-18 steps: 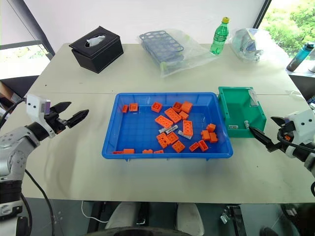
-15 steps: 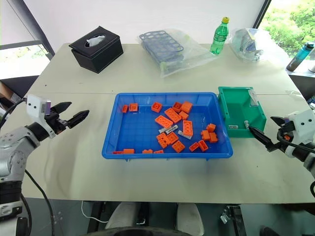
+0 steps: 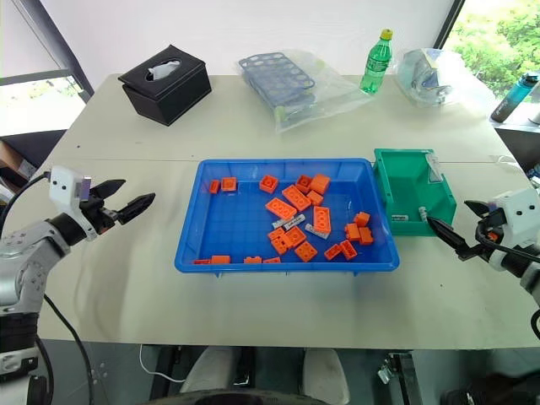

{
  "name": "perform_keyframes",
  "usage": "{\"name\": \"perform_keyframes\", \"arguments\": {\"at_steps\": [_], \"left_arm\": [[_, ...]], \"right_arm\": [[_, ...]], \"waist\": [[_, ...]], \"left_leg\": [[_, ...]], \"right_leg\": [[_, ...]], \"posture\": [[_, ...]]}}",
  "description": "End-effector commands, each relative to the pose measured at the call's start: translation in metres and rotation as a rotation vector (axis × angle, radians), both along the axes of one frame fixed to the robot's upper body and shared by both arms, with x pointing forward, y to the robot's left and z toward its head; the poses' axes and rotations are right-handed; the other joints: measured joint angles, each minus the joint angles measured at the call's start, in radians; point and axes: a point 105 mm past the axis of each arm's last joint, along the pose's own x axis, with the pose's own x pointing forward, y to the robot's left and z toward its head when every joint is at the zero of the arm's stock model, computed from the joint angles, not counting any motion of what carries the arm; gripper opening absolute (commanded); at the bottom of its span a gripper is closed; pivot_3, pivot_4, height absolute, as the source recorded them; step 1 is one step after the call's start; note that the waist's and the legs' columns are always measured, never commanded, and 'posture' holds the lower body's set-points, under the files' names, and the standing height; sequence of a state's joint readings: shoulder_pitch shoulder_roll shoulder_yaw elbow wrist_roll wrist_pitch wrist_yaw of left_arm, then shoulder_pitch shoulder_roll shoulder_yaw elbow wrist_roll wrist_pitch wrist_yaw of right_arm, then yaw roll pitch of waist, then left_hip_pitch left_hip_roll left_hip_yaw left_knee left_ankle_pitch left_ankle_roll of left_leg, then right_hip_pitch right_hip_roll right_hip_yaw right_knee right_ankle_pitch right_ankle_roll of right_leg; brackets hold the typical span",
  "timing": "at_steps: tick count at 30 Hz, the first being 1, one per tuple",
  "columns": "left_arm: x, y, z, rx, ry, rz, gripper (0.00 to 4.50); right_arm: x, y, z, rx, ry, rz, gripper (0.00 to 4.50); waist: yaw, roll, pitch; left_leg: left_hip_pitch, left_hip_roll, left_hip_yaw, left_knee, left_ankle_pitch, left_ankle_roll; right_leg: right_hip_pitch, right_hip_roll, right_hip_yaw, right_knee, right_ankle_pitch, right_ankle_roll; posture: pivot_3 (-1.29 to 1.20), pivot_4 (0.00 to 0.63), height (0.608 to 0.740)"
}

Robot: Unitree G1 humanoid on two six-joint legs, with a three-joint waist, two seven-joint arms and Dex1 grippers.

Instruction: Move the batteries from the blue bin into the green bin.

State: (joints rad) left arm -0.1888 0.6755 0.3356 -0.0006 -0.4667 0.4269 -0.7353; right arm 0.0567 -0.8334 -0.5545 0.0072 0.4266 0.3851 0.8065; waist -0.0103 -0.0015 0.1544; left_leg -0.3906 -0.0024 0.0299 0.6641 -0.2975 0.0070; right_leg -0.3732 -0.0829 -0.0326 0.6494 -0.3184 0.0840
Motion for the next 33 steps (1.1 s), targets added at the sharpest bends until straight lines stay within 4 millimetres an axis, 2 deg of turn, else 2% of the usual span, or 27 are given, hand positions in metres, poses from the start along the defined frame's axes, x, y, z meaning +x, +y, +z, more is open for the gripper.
{"name": "perform_keyframes", "arguments": {"at_steps": [1,7,9,12,14,17,20,22,26,28,30,33], "left_arm": [[0.0,-0.001,0.014,0.028,-0.061,0.002,4.5],[-0.001,-0.002,0.013,0.044,-0.054,-0.018,4.5],[-0.002,-0.003,0.017,0.043,-0.063,-0.037,4.5],[-0.003,-0.009,0.03,0.028,-0.08,-0.098,4.5],[-0.005,-0.017,0.042,0.03,-0.092,-0.163,4.5],[-0.011,-0.035,0.064,0.075,-0.097,-0.327,4.5],[-0.019,-0.051,0.081,0.14,-0.084,-0.49,4.5],[-0.022,-0.06,0.088,0.18,-0.081,-0.577,4.5],[-0.02,-0.078,0.097,0.194,-0.081,-0.7,4.5],[-0.019,-0.087,0.099,0.186,-0.08,-0.743,4.5],[-0.019,-0.095,0.099,0.19,-0.073,-0.787,4.5],[-0.026,-0.106,0.095,0.188,-0.036,-0.876,4.5]], "right_arm": [[0.007,0.001,0.017,-0.039,-0.045,0.023,4.48],[0.012,0.007,0.026,-0.072,-0.032,0.081,4.48],[0.016,0.012,0.035,-0.062,-0.053,0.102,4.48],[0.026,0.036,0.057,-0.04,-0.105,0.178,4.48],[0.032,0.056,0.069,-0.05,-0.122,0.246,4.48],[0.039,0.104,0.087,-0.091,-0.136,0.419,4.48],[0.051,0.153,0.091,-0.076,-0.112,0.533,4.48],[0.06,0.177,0.082,-0.075,-0.064,0.566,4.48],[0.078,0.224,0.051,-0.046,0.035,0.604,4.48],[0.08,0.24,0.035,-0.058,0.074,0.628,4.48],[0.083,0.252,0.02,-0.076,0.107,0.641,4.48],[0.088,0.263,0.005,-0.069,0.151,0.627,4.48]], "waist": [[0.0,0.0,0.0],[-0.001,0.0,0.0],[-0.001,0.0,0.0],[-0.003,0.0,0.0],[-0.003,0.0,0.0],[-0.004,0.0,0.001],[-0.006,0.0,0.001],[-0.006,0.0,0.001],[-0.002,0.0,0.001],[-0.001,0.0,0.001],[-0.001,0.0,0.001],[-0.006,0.0,0.001]], "left_leg": [[0.0,0.0,0.0,0.0,0.0,0.0],[0.0,0.0,0.0,0.0,0.0,0.0],[0.0,0.0,0.0,0.0,0.0,0.0],[0.0,0.0,0.0,0.0,0.0,0.0],[0.0,0.0,0.0,0.0,0.0,0.0],[-0.001,0.0,0.0,0.001,0.001,-0.001],[0.0,0.0,0.0,0.0,0.001,-0.001],[0.0,0.0,0.0,0.0,0.002,-0.003],[-0.002,0.0,0.0,0.0,0.003,-0.005],[-0.006,-0.001,0.0,0.001,0.003,-0.006],[-0.015,-0.002,0.0,0.004,0.003,-0.006],[-0.022,-0.003,0.0,0.012,0.002,-0.003]], "right_leg": [[0.0,0.0,0.0,0.0,0.0,0.0],[0.0,0.0,0.0,0.0,0.0,0.0],[0.0,0.0,0.0,0.0,0.0,0.0],[0.0,0.0,0.0,0.0,0.0,0.0],[-0.001,0.0,0.0,0.001,0.0,0.0],[-0.001,0.0,0.0,0.001,0.0,0.0],[-0.001,0.0,0.0,0.001,0.0,0.0],[-0.001,0.0,0.0,0.001,0.0,0.0],[-0.003,0.0,0.0,0.001,0.0,0.0],[-0.006,0.0,0.0,0.001,0.0,0.0],[-0.016,0.0,0.0,0.006,0.0,0.0],[-0.024,0.0,0.0,0.017,0.0,0.0]], "posture": [[0.0,0.15,0.73],[0.0,0.15,0.73],[0.0,0.15,0.73],[0.0,0.15,0.73],[0.0,0.15,0.73],[0.0,0.15,0.73],[0.0,0.15,0.73],[0.0,0.15,0.73],[0.0,0.15,0.73],[0.0,0.15,0.73],[0.0,0.15,0.73],[0.0,0.15,0.73]]}}
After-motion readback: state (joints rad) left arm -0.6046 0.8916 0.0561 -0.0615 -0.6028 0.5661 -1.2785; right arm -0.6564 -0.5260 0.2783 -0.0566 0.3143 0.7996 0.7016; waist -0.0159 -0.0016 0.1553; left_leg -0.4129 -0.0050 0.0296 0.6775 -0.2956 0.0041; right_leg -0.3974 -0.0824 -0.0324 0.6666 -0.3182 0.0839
